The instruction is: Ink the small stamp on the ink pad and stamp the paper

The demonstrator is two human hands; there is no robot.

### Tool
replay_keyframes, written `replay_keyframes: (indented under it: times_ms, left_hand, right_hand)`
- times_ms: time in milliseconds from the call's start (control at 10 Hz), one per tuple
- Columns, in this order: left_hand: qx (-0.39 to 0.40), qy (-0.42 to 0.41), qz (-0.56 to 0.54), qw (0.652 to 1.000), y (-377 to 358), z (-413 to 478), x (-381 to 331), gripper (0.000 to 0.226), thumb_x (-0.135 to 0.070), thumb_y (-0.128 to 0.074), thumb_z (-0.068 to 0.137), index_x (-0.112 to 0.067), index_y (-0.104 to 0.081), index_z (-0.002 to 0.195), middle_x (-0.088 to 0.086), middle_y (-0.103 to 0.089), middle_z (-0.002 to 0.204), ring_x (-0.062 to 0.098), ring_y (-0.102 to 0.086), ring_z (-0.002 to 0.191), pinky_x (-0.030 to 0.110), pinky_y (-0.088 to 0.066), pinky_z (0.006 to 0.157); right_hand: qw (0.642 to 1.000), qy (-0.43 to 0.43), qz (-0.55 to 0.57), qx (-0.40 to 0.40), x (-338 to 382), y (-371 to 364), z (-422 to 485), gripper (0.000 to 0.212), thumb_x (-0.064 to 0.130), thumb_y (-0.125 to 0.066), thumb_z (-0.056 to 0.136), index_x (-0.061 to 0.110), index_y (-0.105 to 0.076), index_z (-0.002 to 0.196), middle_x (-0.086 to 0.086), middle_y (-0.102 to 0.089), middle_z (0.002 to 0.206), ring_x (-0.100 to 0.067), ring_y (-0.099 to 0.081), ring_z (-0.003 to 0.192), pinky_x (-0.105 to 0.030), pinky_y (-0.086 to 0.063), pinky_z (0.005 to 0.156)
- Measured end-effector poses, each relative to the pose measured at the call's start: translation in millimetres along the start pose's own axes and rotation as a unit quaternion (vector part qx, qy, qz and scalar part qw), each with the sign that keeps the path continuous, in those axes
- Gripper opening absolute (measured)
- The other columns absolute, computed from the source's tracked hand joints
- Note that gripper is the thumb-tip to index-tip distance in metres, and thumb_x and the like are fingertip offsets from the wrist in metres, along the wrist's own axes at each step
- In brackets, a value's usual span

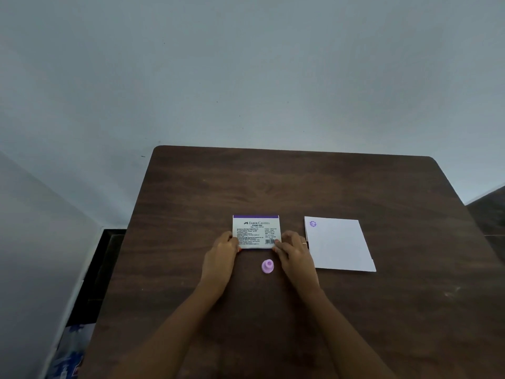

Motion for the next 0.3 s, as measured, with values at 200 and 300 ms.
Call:
replay_keyframes:
  times_ms: [200,300]
  left_hand:
    - [-0.037,-0.032,0.055,0.997,8.8,3.7,-7.2,0.033,-0.031,-0.040,0.094,-0.011,-0.052,0.117,0.007,-0.041,0.140,0.019,-0.039,0.127,0.034,-0.036,0.105]
    - [-0.046,-0.063,0.099,0.992,16.0,12.4,-18.2,0.045,-0.029,-0.038,0.094,-0.013,-0.031,0.135,0.010,-0.019,0.153,0.022,-0.014,0.141,0.038,-0.009,0.116]
  right_hand:
    - [1.000,-0.020,-0.021,-0.003,5.1,8.9,11.6,0.017,0.019,-0.055,0.087,0.005,-0.063,0.092,-0.014,-0.062,0.107,-0.028,-0.057,0.098,-0.036,-0.046,0.081]
    - [0.999,-0.027,-0.035,0.010,10.3,4.7,19.5,0.036,0.028,-0.047,0.091,0.014,-0.049,0.124,-0.008,-0.053,0.132,-0.022,-0.045,0.124,-0.034,-0.033,0.105]
Point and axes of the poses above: each hand's wrist, its own z-axis towards the middle knuckle, its own y-axis out of the back of the hand, x = y × z, the point moved 6 cm from there along z, towards the middle knuckle
